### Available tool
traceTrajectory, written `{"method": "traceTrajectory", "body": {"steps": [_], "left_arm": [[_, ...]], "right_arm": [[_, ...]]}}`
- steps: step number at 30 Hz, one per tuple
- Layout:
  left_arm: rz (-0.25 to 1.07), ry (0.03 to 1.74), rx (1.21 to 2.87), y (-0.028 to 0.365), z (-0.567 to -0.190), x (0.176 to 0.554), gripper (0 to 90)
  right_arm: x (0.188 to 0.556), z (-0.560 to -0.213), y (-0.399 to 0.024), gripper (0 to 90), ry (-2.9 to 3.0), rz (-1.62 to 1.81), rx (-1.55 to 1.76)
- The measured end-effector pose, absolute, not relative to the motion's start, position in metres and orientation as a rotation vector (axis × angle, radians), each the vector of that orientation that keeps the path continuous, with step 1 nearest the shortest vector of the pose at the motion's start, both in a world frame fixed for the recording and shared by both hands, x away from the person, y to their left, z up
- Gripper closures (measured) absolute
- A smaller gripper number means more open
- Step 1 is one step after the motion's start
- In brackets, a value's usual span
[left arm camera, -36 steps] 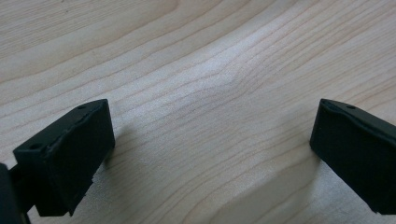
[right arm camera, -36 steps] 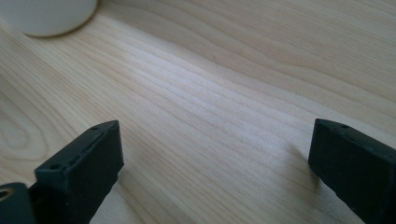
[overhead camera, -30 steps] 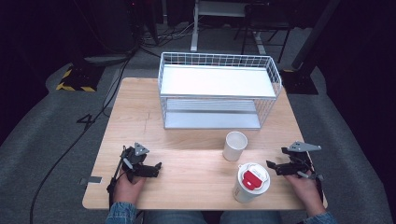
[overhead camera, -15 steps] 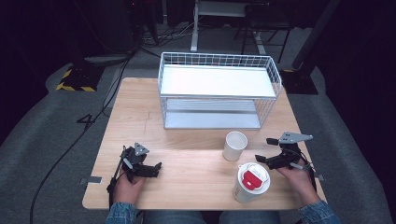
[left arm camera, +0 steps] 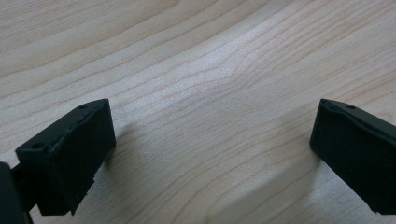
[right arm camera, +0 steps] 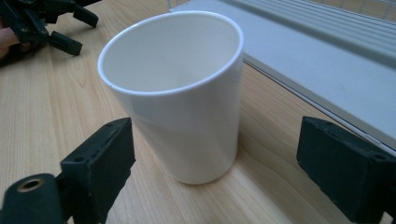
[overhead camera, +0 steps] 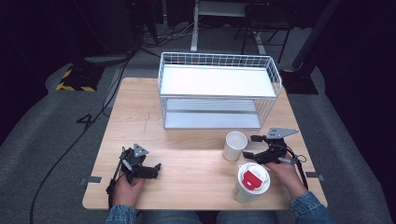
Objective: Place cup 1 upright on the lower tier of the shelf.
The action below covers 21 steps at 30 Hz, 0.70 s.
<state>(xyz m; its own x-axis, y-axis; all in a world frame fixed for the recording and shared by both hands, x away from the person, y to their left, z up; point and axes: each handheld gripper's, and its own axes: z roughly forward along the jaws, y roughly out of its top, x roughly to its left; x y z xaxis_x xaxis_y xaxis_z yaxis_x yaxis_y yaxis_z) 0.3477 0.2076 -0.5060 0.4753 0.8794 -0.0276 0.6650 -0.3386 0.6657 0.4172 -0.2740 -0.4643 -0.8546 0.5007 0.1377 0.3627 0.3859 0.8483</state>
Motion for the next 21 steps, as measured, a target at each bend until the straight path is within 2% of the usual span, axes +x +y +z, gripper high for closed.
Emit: {"method": "traceTrajectory", "body": {"steps": [3,21], "left_arm": [[0.451,1.273,2.111,0.208,-0.506,0.348,0.6],[0.445,1.268,2.113,0.208,-0.506,0.35,0.4]], "right_arm": [[0.419,-0.469,-0.265,14.3,2.522,1.467,0.733],[0.427,-0.489,-0.236,15.8,2.568,1.442,0.653]]}}
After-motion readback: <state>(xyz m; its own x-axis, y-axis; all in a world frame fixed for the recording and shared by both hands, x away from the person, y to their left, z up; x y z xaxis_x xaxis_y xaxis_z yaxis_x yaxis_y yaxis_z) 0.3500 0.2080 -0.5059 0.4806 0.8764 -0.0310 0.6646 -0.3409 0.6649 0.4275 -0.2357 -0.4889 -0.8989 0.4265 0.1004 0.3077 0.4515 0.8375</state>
